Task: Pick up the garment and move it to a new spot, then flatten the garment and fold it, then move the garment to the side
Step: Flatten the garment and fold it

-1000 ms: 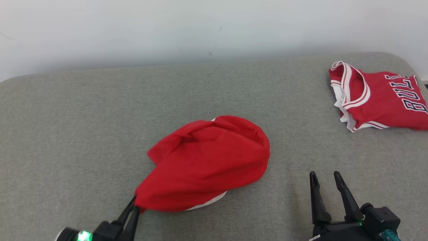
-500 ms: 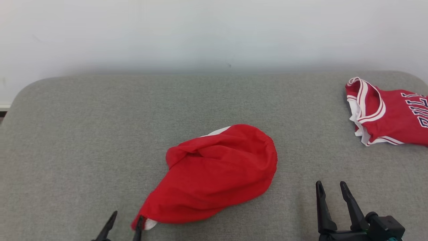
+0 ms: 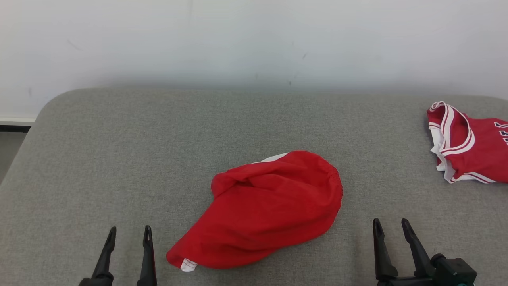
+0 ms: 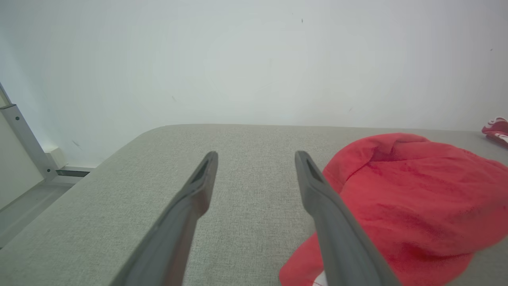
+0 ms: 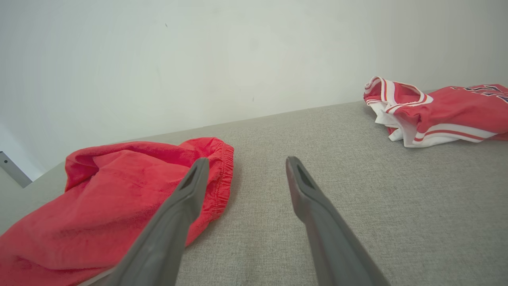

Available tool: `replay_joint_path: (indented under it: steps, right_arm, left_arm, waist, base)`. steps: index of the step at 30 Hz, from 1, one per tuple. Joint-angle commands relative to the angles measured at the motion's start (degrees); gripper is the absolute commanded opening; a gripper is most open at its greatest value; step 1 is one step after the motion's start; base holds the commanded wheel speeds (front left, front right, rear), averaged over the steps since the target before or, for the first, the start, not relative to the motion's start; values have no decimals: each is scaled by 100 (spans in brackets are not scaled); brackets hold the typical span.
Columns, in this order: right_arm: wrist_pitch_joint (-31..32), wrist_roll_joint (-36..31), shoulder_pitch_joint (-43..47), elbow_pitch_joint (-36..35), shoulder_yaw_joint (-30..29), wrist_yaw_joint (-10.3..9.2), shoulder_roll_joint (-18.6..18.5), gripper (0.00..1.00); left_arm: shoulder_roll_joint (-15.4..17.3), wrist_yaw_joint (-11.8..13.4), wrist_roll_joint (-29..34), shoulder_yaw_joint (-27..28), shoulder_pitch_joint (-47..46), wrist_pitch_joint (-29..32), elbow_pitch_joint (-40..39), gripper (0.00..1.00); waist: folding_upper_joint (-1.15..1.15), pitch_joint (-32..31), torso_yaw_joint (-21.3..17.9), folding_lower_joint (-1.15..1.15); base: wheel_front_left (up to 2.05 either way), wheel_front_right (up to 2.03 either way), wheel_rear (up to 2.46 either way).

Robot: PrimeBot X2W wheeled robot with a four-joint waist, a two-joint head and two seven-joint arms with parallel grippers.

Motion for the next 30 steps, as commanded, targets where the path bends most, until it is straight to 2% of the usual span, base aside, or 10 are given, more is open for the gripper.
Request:
replay_joint_path:
  steps: [1,6,12,22,26,27,28,29,30]
  right_arm:
    - [1,-70,-9,46,24,-16,9,100]
    - [1,-295,-350,218,147,-16,9,100]
    - [2,-567,-1111,885,241,-16,-112,100]
    - [5,-243,-2299,3250,329,-16,-383,100]
    - [15,60,-2611,3923,448,-16,-403,100]
    - [28,180,-2677,4083,505,-16,-374,91]
    - [23,295,-2749,4198,551,-16,-365,35]
    - [30,381,-2802,4293,609,-16,-375,0]
    - [26,440,-2823,4364,689,-16,-377,0]
  left_arm:
    - [-45,-16,7,6,76,-17,53,100]
    - [-175,-94,-26,33,-55,-17,252,100]
    - [-219,-132,-20,53,-176,-17,365,100]
    - [-226,-67,-196,-171,-292,-17,436,100]
    - [-226,-47,-249,-244,-354,-17,443,100]
    - [-227,-36,-256,-257,-357,-17,446,100]
    - [-227,-26,-263,-273,-360,-17,448,100]
    - [-226,-12,-266,-282,-359,-17,455,100]
    - [-226,-4,-269,-286,-352,-17,463,100]
  waist:
    - [0,8,15,1]
    - [0,90,79,1]
    - [0,221,272,1]
    - [0,386,758,1]
    - [0,454,859,1]
    - [0,461,869,1]
    - [0,465,875,1]
    - [0,462,876,1]
    - [0,450,867,1]
  base:
    - [0,0,0]
    - [0,0,0]
    - [0,0,0]
    - [0,0,0]
    - [0,0,0]
    - [0,0,0]
    - [0,0,0]
    - [0,0,0]
    - [0,0,0]
